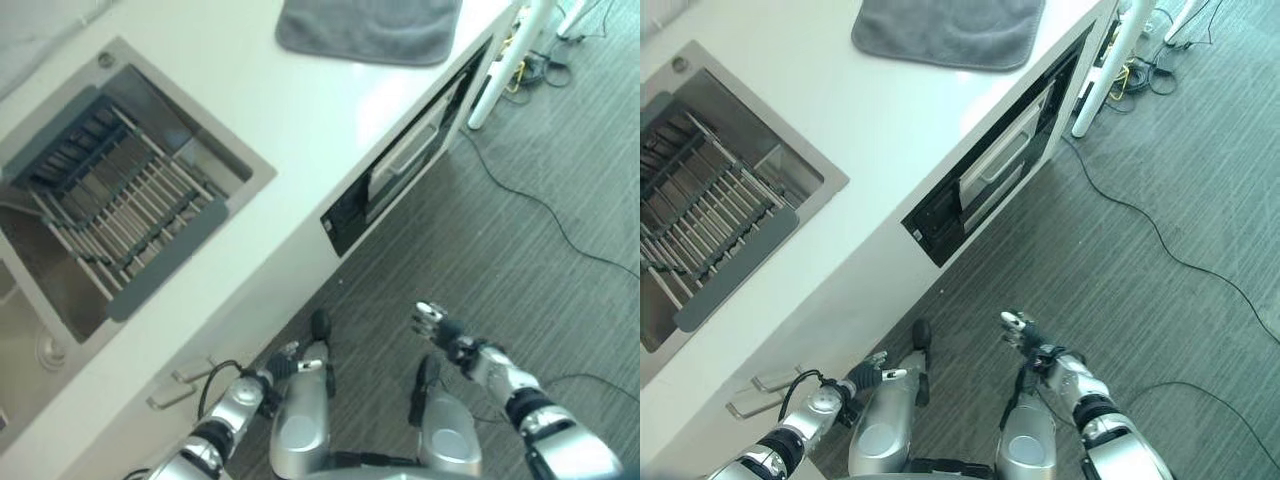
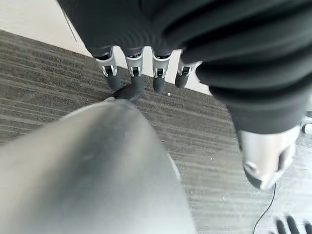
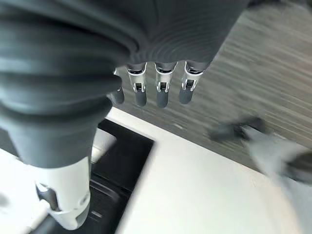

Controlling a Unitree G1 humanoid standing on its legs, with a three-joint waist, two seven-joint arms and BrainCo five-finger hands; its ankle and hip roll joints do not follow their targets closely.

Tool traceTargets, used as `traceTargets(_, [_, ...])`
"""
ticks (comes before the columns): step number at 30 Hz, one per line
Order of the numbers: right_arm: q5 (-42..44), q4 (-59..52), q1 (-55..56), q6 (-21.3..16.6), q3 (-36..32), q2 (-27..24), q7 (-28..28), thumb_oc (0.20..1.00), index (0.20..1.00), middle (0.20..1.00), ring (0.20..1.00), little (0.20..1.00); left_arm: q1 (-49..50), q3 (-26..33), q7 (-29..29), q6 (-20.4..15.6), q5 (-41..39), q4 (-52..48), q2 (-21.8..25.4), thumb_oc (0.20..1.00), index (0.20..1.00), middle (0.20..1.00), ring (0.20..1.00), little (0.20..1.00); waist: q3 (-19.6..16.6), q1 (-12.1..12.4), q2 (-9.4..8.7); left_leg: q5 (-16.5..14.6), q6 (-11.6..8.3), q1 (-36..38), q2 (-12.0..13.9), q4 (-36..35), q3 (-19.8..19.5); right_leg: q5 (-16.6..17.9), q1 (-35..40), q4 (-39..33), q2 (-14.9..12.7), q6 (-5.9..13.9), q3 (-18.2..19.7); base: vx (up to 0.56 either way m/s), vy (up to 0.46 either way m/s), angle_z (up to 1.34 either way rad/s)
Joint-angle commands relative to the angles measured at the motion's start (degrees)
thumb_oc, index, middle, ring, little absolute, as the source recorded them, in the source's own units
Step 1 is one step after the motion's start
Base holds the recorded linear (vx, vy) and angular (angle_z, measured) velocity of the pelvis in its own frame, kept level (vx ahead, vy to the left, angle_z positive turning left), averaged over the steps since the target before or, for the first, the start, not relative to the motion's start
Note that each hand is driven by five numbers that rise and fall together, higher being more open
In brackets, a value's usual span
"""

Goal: Place the dishes in the dishwasher.

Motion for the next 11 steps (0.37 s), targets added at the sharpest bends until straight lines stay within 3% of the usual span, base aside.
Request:
traceTargets(1, [-1.4,1.8,-4.9,-4.0,-1.7,0.1,1.3,1.000,1.000,1.000,1.000,1.000,0.2,-2.2,0.4,0.2,2.2,0.8,0.2,1.000,1.000,1.000,1.000,1.000,-2.1,2.1,-1.64,-9.0,0.19,3.1,-0.6,2.9,2.0,1.6,-5.5,1.9,-3.1,-0.80,-1.1,0.02,-0.096,-0.06])
traceTargets(7, [-0.9,4.7,4.4,-7.0,-6.6,-0.1,5.9,1.000,1.000,1.000,1.000,1.000,3.5,0.3,-0.8,1.7,5.3,1.0,0.6,1.000,1.000,1.000,1.000,1.000,-5.4,-1.0,-1.89,-8.7,-0.72,7.2,0.0,-0.5,2.9,1.7,-2.0,-1.4,-1.8,-0.61,-0.1,0.01,-0.118,-0.04])
traceTargets(11, [0.3,3.9,7.0,-8.8,-7.8,0.9,2.3,1.000,1.000,1.000,1.000,1.000,4.1,1.8,-1.9,2.8,2.1,0.6,0.7,1.000,1.000,1.000,1.000,1.000,-7.2,-2.3,-1.91,-8.8,-0.86,8.9,0.2,-1.1,3.5,1.5,-0.5,-2.3,-1.2,-0.82,0.6,-0.02,-0.051,-0.10])
